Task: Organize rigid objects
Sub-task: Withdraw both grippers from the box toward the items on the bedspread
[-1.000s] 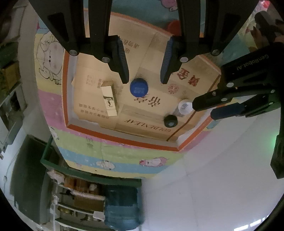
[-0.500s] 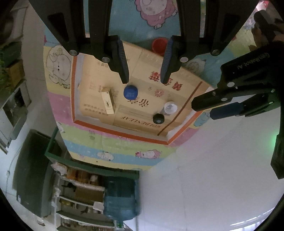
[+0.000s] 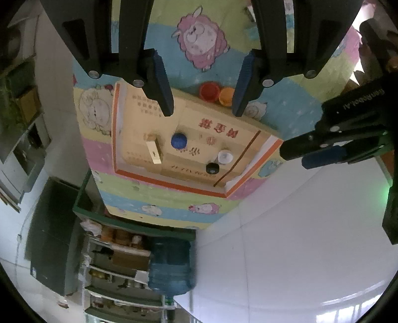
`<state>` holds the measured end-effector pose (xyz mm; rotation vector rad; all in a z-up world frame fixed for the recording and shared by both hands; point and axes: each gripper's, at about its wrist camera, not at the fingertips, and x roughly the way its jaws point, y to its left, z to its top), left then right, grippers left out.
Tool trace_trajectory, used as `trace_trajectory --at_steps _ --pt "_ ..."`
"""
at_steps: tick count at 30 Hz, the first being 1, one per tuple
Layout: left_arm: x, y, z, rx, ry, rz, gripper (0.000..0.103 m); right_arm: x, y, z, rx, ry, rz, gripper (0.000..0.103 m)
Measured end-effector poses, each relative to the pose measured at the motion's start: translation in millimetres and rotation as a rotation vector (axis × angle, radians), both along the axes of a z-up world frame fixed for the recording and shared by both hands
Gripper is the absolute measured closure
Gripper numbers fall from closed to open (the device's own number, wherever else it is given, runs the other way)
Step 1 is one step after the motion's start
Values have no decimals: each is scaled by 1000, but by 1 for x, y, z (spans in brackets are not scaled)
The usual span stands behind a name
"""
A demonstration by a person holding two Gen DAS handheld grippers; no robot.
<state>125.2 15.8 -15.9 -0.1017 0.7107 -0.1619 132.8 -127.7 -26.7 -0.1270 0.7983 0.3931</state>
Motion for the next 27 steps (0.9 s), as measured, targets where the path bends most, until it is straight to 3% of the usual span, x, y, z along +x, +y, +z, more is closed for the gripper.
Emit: trace_trajectory --at_steps 14,27 --pt "-55 0 1 6 -31 -19 54 -59 -10 -3 0 -5 -24 48" --pt "-100 0 -19 -5 -36 -12 54 -104 -8 -23 10 13 -16 41"
